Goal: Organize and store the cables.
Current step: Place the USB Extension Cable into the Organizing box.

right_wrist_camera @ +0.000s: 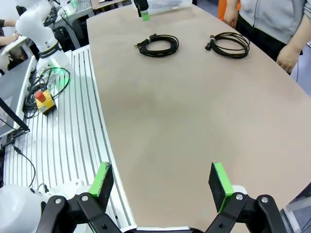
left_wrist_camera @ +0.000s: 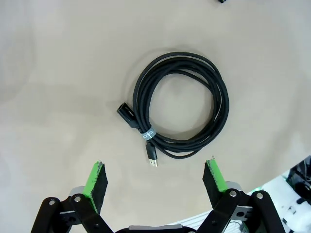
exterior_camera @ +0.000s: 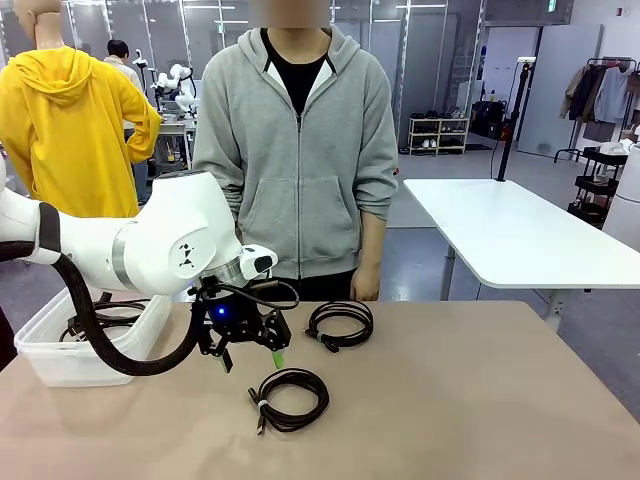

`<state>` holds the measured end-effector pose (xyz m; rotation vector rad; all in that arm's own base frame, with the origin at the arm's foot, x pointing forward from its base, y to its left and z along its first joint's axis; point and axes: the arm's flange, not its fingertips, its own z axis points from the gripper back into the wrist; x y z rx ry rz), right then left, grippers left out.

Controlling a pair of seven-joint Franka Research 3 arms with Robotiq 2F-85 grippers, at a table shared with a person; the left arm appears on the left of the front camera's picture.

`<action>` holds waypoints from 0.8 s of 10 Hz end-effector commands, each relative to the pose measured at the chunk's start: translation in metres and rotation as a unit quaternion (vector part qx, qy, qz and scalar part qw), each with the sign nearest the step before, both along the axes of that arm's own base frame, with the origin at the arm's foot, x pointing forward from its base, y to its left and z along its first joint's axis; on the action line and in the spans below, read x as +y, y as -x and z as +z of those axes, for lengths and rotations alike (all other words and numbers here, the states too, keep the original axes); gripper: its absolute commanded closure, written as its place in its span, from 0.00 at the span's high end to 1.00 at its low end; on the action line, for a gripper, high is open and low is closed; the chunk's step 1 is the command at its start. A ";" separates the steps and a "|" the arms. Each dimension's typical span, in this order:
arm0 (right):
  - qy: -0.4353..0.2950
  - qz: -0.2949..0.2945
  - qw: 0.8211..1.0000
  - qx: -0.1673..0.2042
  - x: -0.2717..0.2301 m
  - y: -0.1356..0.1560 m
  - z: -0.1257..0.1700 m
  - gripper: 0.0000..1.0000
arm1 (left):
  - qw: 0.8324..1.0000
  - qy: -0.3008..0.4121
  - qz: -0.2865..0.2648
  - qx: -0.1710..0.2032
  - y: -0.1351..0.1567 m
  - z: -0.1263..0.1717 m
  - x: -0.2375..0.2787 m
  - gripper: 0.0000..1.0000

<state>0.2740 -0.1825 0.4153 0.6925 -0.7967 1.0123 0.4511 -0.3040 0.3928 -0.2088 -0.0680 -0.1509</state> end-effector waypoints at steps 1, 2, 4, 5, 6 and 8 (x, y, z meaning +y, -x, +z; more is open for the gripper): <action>-0.005 -0.002 1.000 -0.004 0.001 0.001 0.003 1.00 | 1.000 0.000 0.000 0.000 0.000 0.000 0.000 1.00; -0.005 -0.002 1.000 -0.004 0.001 0.001 0.003 1.00 | 1.000 -0.006 0.022 0.017 -0.009 -0.003 -0.009 1.00; -0.005 -0.002 1.000 -0.004 0.001 0.001 0.003 1.00 | 0.994 -0.032 0.096 0.039 -0.017 -0.017 -0.022 1.00; -0.005 -0.002 1.000 -0.004 0.001 0.001 0.003 1.00 | 0.991 -0.039 0.116 0.044 -0.016 -0.024 -0.027 1.00; -0.005 -0.002 1.000 -0.004 0.001 0.001 0.003 1.00 | 0.988 -0.046 0.136 0.050 -0.019 -0.031 -0.031 1.00; -0.005 -0.002 1.000 -0.004 0.001 0.001 0.003 1.00 | 0.983 -0.045 0.165 0.067 -0.022 -0.052 -0.040 1.00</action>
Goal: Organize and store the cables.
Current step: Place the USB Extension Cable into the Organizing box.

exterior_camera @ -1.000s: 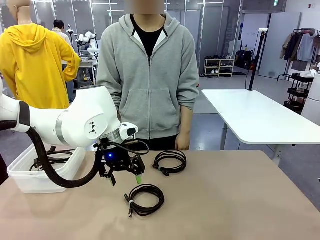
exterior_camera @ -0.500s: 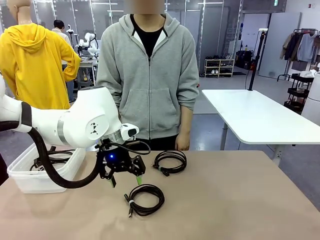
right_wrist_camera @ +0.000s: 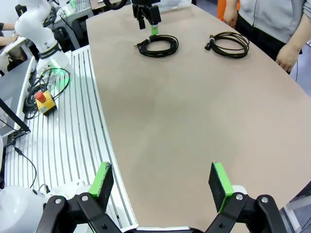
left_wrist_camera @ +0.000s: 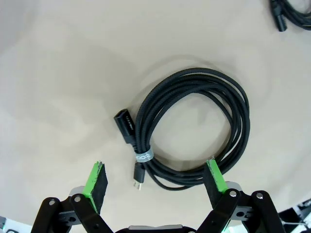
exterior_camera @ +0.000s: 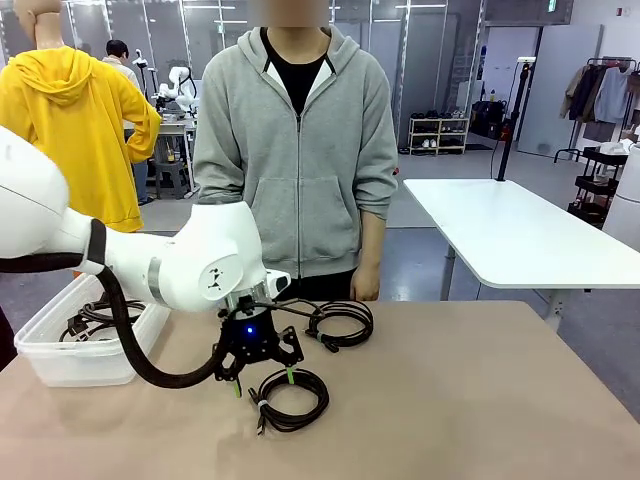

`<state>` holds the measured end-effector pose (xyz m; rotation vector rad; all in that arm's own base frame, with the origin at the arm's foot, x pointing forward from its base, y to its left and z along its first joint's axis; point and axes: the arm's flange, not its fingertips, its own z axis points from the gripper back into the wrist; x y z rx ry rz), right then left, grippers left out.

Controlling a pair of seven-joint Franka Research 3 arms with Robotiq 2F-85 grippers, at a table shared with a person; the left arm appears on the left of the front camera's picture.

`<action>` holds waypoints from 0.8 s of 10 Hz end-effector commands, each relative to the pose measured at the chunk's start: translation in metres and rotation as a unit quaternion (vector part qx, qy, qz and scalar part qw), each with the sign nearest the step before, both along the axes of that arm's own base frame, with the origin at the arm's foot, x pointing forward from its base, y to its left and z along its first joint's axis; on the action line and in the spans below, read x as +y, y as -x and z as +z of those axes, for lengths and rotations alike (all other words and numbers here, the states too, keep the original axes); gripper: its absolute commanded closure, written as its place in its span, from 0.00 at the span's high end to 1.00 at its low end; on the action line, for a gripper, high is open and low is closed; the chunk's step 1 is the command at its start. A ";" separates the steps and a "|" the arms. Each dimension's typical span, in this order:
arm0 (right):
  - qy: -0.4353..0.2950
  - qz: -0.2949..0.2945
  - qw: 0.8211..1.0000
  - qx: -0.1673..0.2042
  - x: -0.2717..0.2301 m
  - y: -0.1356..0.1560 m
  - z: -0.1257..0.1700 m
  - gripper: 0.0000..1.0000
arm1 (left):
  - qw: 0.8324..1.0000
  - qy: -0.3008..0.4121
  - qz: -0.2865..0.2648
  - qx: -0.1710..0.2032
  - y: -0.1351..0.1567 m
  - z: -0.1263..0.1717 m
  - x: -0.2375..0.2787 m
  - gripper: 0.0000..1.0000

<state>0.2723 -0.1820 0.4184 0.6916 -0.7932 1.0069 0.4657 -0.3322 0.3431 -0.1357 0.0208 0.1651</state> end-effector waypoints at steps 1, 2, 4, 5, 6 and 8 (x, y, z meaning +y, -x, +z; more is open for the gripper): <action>-0.006 0.000 1.000 -0.007 0.001 -0.001 0.000 1.00 | 0.999 -0.020 0.025 0.017 -0.008 -0.012 -0.013 1.00; -0.006 0.000 1.000 -0.007 0.001 -0.001 0.000 1.00 | 0.999 -0.022 0.034 0.022 -0.006 -0.017 -0.012 1.00; -0.006 0.000 1.000 -0.007 0.001 -0.001 0.000 1.00 | 0.998 -0.025 0.045 0.026 -0.002 -0.026 -0.011 1.00; -0.006 0.000 1.000 -0.007 0.001 -0.001 0.000 1.00 | 0.998 -0.023 0.057 0.024 -0.001 -0.030 -0.012 1.00; -0.006 0.000 1.000 -0.007 0.001 -0.001 0.000 1.00 | 0.998 -0.018 0.063 0.021 0.002 -0.032 -0.012 1.00; -0.006 0.000 1.000 -0.007 0.001 -0.001 0.000 1.00 | 0.996 -0.032 0.080 0.010 0.007 -0.035 -0.012 1.00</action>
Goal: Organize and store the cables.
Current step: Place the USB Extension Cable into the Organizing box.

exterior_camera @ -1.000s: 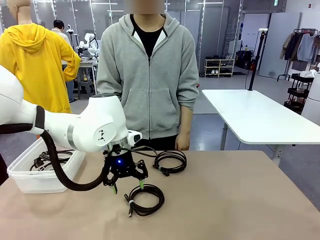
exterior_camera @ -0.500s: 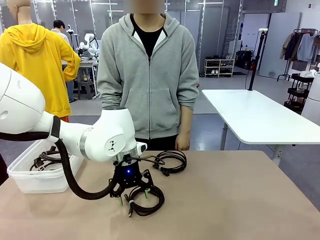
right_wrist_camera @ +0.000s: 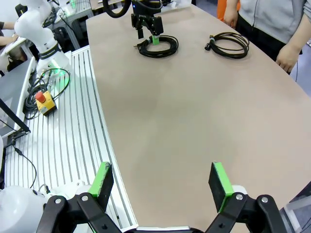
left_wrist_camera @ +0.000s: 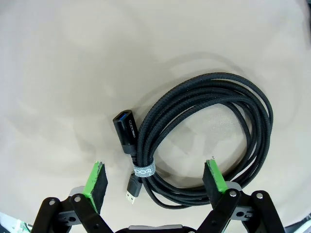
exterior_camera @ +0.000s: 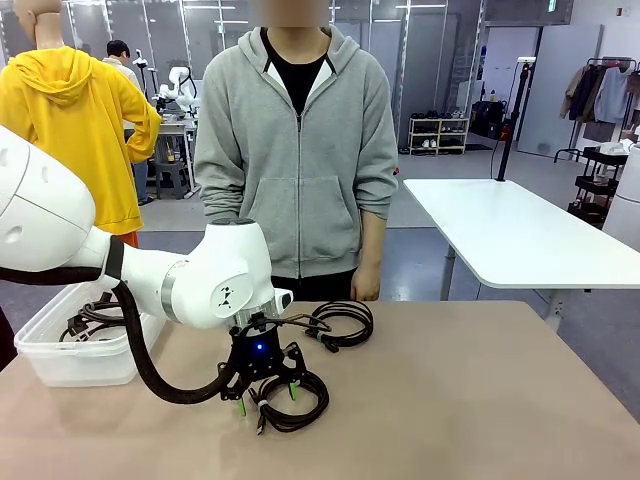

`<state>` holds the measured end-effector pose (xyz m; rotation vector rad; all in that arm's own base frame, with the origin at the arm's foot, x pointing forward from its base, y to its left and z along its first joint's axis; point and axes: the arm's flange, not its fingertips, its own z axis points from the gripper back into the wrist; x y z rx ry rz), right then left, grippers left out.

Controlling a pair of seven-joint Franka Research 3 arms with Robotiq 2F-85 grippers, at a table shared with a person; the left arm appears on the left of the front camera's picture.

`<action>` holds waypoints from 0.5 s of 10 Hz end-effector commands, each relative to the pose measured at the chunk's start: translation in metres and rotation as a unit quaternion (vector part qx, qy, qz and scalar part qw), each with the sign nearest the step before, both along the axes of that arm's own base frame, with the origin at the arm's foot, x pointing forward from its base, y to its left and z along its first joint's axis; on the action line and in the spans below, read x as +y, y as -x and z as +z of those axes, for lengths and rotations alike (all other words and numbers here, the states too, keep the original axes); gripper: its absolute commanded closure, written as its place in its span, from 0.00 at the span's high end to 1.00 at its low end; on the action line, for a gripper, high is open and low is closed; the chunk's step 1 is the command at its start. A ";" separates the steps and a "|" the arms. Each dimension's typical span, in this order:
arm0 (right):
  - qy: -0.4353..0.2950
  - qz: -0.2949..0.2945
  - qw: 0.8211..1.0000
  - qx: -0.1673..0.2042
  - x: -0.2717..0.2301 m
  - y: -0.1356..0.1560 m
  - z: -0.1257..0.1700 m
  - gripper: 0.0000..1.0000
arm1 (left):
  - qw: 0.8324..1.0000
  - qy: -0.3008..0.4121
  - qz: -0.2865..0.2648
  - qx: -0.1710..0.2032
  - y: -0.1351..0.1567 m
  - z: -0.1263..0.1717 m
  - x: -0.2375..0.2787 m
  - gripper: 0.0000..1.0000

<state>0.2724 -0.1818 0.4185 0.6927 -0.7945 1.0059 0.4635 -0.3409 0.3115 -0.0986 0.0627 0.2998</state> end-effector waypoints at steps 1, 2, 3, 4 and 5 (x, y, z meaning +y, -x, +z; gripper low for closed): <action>-0.005 0.000 1.000 -0.007 0.000 -0.001 0.000 1.00 | 1.000 -0.014 0.016 -0.016 0.006 -0.005 -0.005 1.00; -0.005 0.000 1.000 -0.007 0.000 -0.001 0.000 1.00 | 0.999 -0.011 0.025 -0.029 0.007 -0.005 -0.004 1.00; -0.005 0.000 1.000 -0.007 0.000 -0.001 0.000 1.00 | 0.998 -0.015 0.033 -0.043 0.009 -0.004 -0.002 1.00; -0.005 0.000 1.000 -0.007 0.000 -0.001 0.000 1.00 | 0.997 -0.027 0.038 -0.056 0.011 -0.003 0.000 0.85; -0.005 0.000 1.000 -0.007 0.000 -0.001 0.000 1.00 | 0.996 -0.035 0.044 -0.064 0.011 -0.002 0.002 0.45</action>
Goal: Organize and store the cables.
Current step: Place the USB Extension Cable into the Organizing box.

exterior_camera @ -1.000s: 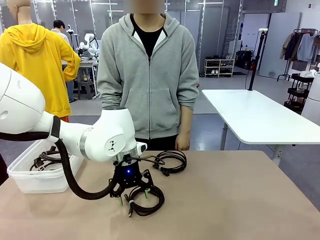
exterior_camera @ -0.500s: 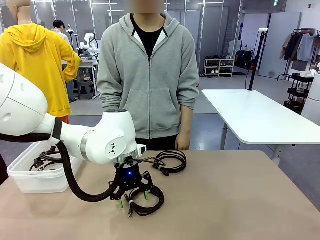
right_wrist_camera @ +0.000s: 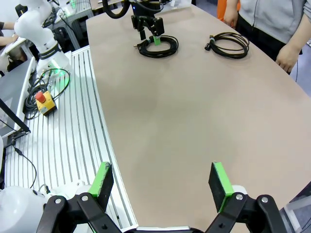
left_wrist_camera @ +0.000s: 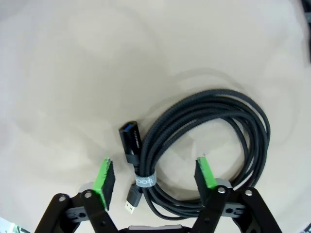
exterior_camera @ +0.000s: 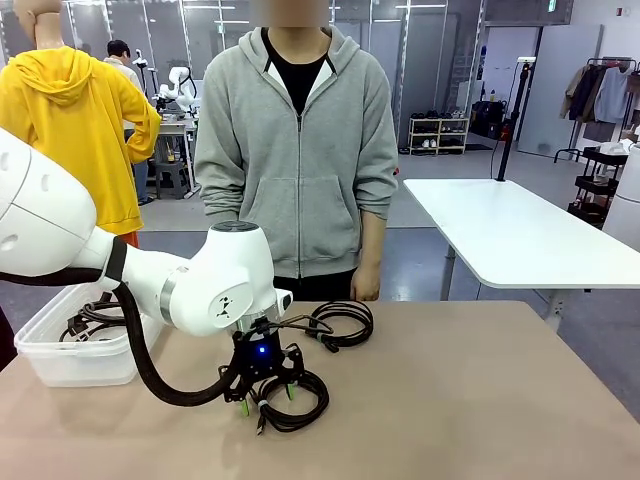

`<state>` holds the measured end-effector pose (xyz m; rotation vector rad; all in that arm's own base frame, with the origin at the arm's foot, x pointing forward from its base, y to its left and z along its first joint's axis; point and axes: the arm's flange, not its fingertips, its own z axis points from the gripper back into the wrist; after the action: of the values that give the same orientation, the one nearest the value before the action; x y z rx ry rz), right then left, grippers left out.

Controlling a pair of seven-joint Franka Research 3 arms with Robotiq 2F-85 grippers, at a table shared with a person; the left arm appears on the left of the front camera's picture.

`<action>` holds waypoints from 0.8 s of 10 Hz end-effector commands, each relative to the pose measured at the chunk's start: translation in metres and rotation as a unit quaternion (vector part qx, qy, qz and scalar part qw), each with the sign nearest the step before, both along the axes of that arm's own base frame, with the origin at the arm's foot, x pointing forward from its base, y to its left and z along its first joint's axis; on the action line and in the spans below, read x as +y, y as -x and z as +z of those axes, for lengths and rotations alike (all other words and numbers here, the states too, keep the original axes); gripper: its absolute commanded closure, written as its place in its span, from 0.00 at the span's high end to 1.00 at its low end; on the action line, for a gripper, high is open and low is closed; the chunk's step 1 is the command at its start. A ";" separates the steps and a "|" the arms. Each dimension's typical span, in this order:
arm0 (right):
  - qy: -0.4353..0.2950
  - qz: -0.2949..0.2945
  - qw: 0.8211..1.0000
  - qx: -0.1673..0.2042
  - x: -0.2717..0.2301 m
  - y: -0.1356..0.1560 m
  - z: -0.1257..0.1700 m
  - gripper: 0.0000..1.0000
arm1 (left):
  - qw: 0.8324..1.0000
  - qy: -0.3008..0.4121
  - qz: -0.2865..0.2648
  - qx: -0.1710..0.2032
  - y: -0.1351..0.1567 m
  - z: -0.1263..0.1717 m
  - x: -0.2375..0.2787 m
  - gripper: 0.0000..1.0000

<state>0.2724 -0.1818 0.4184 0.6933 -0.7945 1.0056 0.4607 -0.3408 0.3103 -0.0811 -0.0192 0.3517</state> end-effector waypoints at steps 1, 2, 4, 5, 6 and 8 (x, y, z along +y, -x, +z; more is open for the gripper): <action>-0.005 0.000 1.000 -0.007 0.000 -0.001 0.000 1.00 | 0.999 -0.025 0.022 -0.030 0.006 -0.003 0.004 0.25; -0.005 0.000 1.000 -0.007 0.000 -0.001 0.000 1.00 | 0.999 -0.037 0.026 -0.030 0.006 -0.007 0.005 0.00; -0.005 0.000 1.000 -0.007 0.000 -0.001 0.000 1.00 | 0.999 -0.034 0.019 -0.023 0.009 -0.008 0.004 0.00; -0.005 0.000 1.000 -0.007 0.000 -0.001 0.000 1.00 | 0.999 -0.028 0.017 -0.021 0.010 -0.006 0.004 0.03; -0.005 0.000 1.000 -0.007 0.000 -0.001 0.000 1.00 | 1.000 -0.022 0.014 -0.018 0.012 -0.004 0.004 0.00; -0.005 0.000 1.000 -0.007 0.000 -0.001 0.000 1.00 | 1.000 -0.017 0.009 -0.009 0.016 -0.001 0.000 0.00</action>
<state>0.2726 -0.1818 0.4179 0.6947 -0.7939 1.0042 0.4536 -0.3408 0.3091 -0.0418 -0.0617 0.3598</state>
